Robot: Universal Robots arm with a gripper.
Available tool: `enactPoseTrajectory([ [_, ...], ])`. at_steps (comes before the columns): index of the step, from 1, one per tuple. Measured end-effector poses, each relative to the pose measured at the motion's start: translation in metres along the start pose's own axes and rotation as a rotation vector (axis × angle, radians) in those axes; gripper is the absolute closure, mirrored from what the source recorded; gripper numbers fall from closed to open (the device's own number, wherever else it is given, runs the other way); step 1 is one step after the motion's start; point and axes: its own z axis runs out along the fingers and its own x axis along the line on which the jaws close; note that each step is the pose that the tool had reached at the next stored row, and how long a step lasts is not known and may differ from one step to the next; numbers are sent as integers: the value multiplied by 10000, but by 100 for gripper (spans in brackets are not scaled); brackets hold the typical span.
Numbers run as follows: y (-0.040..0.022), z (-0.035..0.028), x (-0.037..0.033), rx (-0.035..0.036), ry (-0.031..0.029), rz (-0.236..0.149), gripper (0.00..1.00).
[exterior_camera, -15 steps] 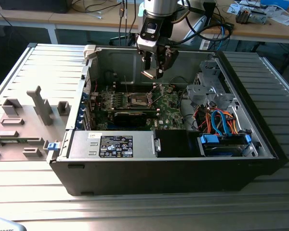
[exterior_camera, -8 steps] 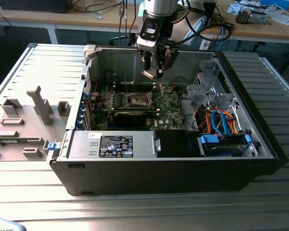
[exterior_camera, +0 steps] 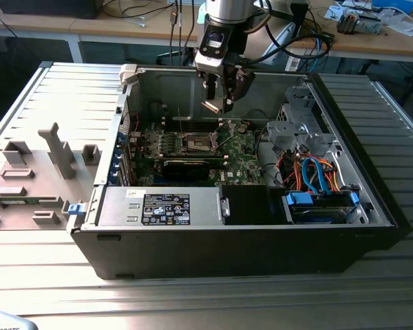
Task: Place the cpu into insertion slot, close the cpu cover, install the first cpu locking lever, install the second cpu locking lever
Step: 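Place the cpu into insertion slot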
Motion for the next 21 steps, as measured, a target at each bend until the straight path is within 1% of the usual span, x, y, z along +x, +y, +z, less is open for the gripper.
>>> enactPoseTrajectory([
  [21,0,0,0,2,-2,252,46],
])
